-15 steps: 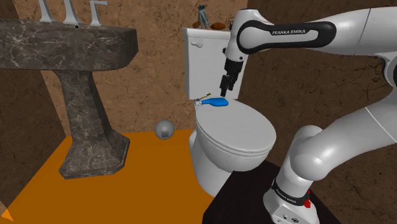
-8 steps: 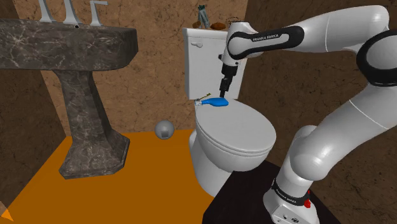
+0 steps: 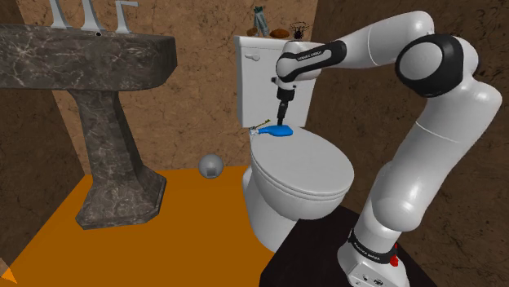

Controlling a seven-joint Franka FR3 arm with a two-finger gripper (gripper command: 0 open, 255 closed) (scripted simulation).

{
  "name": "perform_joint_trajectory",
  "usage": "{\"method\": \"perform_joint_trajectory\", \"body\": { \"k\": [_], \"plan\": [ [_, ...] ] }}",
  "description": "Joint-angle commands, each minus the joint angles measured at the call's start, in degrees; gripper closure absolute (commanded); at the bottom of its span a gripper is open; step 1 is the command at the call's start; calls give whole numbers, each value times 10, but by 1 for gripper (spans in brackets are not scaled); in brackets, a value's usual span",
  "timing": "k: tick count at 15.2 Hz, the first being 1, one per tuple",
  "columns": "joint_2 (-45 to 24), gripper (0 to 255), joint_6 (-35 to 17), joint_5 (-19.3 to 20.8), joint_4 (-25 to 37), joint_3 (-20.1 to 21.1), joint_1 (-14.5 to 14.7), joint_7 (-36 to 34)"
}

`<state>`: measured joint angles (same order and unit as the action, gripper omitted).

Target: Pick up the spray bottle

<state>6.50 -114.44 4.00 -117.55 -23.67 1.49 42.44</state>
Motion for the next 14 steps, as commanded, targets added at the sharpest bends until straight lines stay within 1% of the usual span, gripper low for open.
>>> {"method": "perform_joint_trajectory", "body": {
  "k": [1,6,10,13,14],
  "plan": [
    [-54,0,-7,-21,40,-14,-3,51],
    [-182,0,-7,-77,147,-23,-28,159],
    [-286,0,9,-115,254,-13,-62,230],
    [-368,0,31,-136,350,1,-93,272],
    [-376,0,34,-138,361,3,-96,276]
  ]
}}
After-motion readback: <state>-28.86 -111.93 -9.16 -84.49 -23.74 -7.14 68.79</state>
